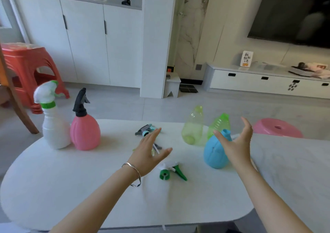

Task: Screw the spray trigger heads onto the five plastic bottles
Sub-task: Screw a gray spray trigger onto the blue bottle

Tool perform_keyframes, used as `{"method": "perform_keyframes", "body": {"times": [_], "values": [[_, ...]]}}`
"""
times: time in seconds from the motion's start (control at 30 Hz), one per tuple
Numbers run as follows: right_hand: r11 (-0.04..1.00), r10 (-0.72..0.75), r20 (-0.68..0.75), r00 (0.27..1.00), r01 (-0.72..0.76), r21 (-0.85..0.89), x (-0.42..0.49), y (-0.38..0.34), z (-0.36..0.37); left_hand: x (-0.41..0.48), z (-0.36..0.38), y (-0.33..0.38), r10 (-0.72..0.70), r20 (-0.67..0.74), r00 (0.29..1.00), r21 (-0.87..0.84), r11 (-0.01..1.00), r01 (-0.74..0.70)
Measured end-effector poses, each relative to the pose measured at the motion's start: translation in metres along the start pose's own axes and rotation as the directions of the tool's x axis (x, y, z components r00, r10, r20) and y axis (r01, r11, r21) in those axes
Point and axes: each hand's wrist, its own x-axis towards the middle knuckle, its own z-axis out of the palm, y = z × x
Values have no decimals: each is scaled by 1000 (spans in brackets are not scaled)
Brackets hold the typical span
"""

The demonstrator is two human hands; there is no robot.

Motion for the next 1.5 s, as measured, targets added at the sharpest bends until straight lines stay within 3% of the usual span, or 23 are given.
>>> {"method": "perform_keyframes", "body": {"times": [0.1, 0.2, 0.3, 0.47, 0.6, 0.83, 0.97, 1.07, 1.2, 1.5], "values": [[974, 199, 22, 980, -200, 111, -3, 21, 5, 4, 16, 4, 16, 21, 1000, 4, 1000, -16], [963, 252, 140, 958, -262, 62, -12, 39, 7, 6, 25, 7, 19, 36, 999, -10, 1000, -19], [971, 237, 225, 945, -241, -12, -19, 47, 7, 6, 30, 11, 41, 58, 997, 20, 999, -43], [981, 194, 191, 962, -191, -32, -26, 30, 9, 6, 33, 14, 94, 55, 994, 26, 995, -96], [974, 136, 262, 956, -177, 139, -39, -13, 21, 7, 31, 16, 109, 58, 992, -17, 994, -108], [906, 25, 566, 824, -258, 336, -73, -59, 58, 5, 4, 5, 79, 19, 997, -132, 988, -76], [900, 2, 711, 703, -311, 305, -63, -66, 74, 6, -26, -15, 37, -69, 997, -118, 992, -45], [882, 103, 681, 725, -383, 274, -39, -59, 86, 6, -53, -42, -69, -142, 987, -110, 992, 54], [933, 201, 647, 736, -344, 102, -24, -43, 118, 0, -81, -78, -180, -185, 966, -114, 980, 161], [942, 334, 639, 693, -273, -197, -23, -36, 209, 4, -89, -110, -217, -172, 961, -147, 970, 193]]}}
